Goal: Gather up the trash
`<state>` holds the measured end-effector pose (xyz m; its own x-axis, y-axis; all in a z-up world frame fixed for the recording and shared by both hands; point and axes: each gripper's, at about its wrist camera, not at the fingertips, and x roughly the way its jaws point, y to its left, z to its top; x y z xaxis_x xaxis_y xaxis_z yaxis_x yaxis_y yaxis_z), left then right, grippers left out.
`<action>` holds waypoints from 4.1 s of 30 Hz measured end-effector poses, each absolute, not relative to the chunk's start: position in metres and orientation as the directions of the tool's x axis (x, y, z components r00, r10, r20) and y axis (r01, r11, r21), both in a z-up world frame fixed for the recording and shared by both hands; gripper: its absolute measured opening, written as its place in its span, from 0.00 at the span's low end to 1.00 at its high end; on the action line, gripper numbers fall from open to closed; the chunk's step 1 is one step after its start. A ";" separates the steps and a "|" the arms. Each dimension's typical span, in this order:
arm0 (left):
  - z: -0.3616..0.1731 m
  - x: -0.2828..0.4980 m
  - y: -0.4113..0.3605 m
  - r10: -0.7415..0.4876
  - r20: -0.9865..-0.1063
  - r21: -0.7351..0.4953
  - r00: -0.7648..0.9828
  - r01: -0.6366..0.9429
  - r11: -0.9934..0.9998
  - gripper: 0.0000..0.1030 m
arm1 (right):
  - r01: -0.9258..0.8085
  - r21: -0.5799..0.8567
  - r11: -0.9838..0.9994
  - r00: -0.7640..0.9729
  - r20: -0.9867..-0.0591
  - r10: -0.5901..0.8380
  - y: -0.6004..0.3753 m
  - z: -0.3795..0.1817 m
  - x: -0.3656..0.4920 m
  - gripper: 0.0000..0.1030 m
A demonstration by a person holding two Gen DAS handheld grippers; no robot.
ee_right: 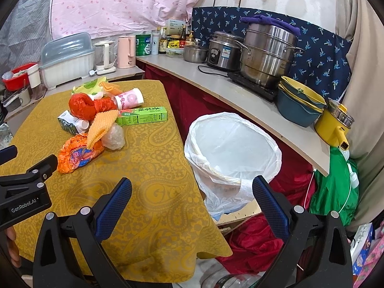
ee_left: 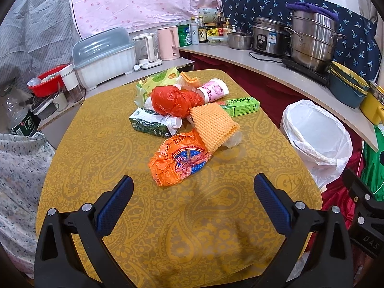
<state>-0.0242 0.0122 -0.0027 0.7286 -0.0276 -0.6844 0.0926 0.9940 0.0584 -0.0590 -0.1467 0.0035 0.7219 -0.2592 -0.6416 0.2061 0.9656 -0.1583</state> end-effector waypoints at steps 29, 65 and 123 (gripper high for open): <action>-0.009 -0.017 0.009 -0.058 -0.699 0.040 0.713 0.119 0.992 0.93 | 0.231 -0.142 0.963 0.712 -0.650 -0.266 -0.156 -0.006 -0.057 0.93; -0.095 0.087 0.098 -0.071 -0.804 -0.069 0.591 0.026 0.997 0.93 | 0.082 0.073 0.994 0.701 -0.713 -0.005 -0.085 -0.051 0.088 0.93; -0.025 0.078 0.039 -0.202 -0.699 -0.116 0.686 0.169 0.979 0.16 | 0.433 0.183 0.883 0.736 -0.637 -0.228 -0.257 -0.047 0.039 0.11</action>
<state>0.0784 0.0388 -0.0248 0.6858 -0.2015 -0.6994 0.1694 0.9787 -0.1160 0.0388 -0.2565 -0.0472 0.7361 -0.2283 -0.6372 0.4325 0.8828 0.1833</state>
